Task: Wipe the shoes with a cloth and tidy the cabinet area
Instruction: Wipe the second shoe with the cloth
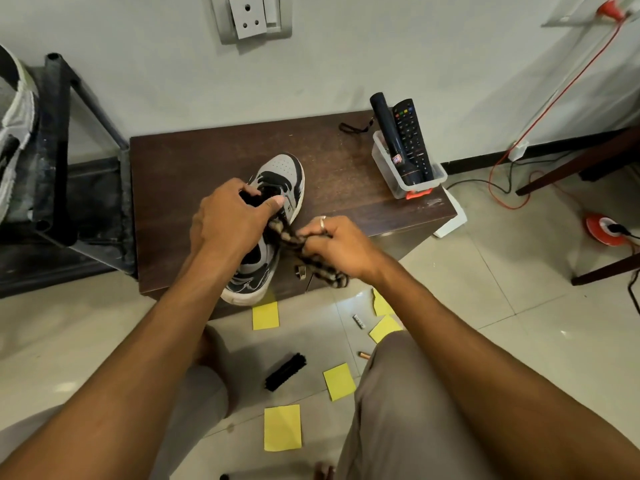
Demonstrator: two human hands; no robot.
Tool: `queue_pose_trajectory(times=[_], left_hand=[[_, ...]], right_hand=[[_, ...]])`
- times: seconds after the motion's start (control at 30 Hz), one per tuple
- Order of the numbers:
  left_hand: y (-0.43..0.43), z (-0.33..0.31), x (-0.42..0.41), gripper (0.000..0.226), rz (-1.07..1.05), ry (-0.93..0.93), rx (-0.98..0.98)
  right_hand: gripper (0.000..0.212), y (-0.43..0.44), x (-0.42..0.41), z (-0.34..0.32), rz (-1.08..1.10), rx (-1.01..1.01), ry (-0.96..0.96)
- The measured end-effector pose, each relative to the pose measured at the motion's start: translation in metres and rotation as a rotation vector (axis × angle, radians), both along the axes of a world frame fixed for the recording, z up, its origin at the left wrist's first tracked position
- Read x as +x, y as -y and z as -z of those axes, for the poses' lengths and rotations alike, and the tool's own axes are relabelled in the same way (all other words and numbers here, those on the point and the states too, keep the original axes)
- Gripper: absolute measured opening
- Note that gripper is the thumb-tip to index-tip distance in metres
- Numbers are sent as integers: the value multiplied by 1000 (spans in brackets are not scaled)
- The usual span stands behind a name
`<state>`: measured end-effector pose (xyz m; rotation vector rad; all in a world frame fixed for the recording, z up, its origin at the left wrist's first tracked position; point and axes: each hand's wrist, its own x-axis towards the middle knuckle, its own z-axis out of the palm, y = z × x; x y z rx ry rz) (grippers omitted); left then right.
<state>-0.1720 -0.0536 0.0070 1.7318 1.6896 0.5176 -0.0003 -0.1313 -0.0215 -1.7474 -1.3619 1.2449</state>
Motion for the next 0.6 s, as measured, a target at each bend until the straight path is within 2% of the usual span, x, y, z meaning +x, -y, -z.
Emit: queue_pose_trajectory(times=[0.13, 0.23, 0.43, 0.6], left_hand=[[-1, 0, 0, 20, -11, 2, -17], [-3, 1, -1, 19, -12, 33, -37], [-4, 5, -1, 15, -31, 50, -18], [-5, 8, -1, 19, -15, 26, -21]], right_hand=[[32, -19, 3, 19, 387, 104, 73], [32, -34, -15, 35, 324, 171, 90], [32, -27, -32, 39, 361, 172, 38], [33, -40, -29, 45, 445, 166, 89]])
